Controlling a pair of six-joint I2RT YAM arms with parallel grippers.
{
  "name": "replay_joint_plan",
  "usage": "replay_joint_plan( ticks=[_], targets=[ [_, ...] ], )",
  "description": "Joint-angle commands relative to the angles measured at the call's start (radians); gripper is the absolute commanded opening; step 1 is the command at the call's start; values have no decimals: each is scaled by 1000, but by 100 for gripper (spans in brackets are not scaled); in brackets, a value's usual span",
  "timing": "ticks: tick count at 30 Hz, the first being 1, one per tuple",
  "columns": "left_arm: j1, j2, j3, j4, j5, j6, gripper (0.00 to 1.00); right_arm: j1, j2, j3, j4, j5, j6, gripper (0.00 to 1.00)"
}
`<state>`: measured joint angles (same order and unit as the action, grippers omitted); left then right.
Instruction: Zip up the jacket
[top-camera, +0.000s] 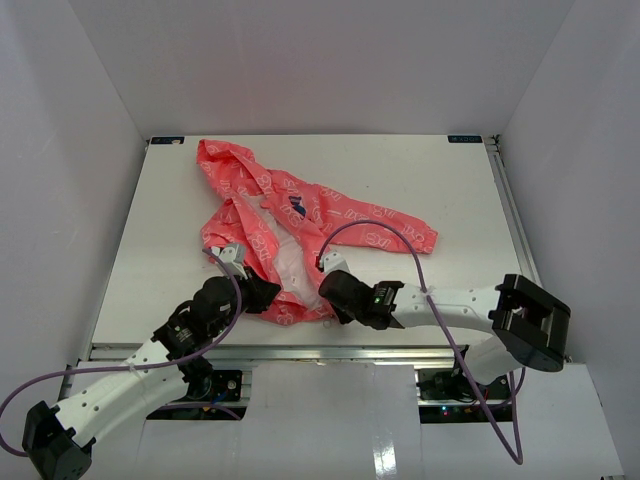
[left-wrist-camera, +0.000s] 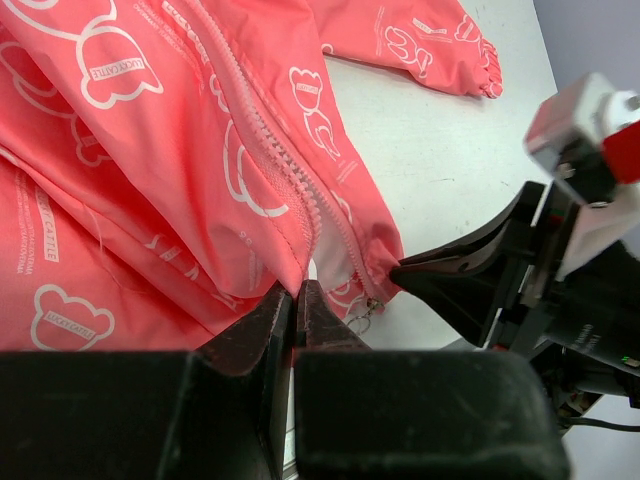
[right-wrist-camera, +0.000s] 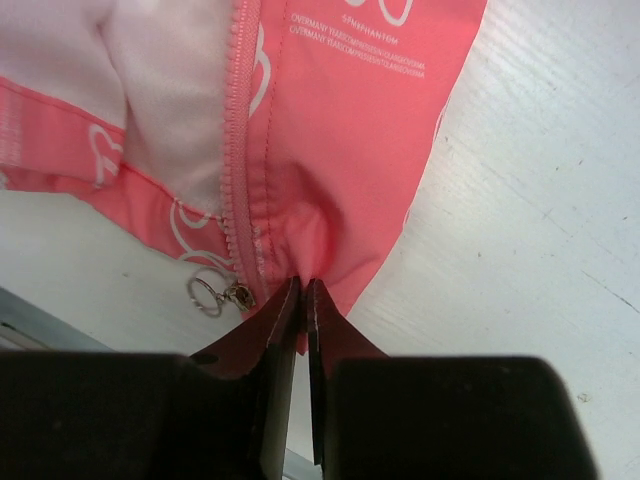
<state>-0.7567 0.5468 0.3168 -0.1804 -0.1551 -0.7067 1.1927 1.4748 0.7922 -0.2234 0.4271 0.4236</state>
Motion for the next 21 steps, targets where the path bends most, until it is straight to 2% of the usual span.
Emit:
replay_joint_plan(
  ticks=[1,4,7,15,18,21],
  targets=[
    [-1,-2,-10,-4,-11,6,0,-8,-68,-17,93,3,12,15],
    [-1,-1,-9,-2,-11,6,0,-12,-85,-29,108,-5,11,16],
    [-1,1,-7,-2,-11,6,0,-18,-96,-42,129,-28,4,10],
    [-1,5,-7,-3,-14,7,0,-43,-117,-76,171,-115,-9,8],
    [-1,5,-8,-4,-14,7,0,-47,-117,-100,164,-120,-8,17],
    [0,6,-5,-4,-17,7,0,-47,-105,-103,117,-105,-8,37]
  ],
)
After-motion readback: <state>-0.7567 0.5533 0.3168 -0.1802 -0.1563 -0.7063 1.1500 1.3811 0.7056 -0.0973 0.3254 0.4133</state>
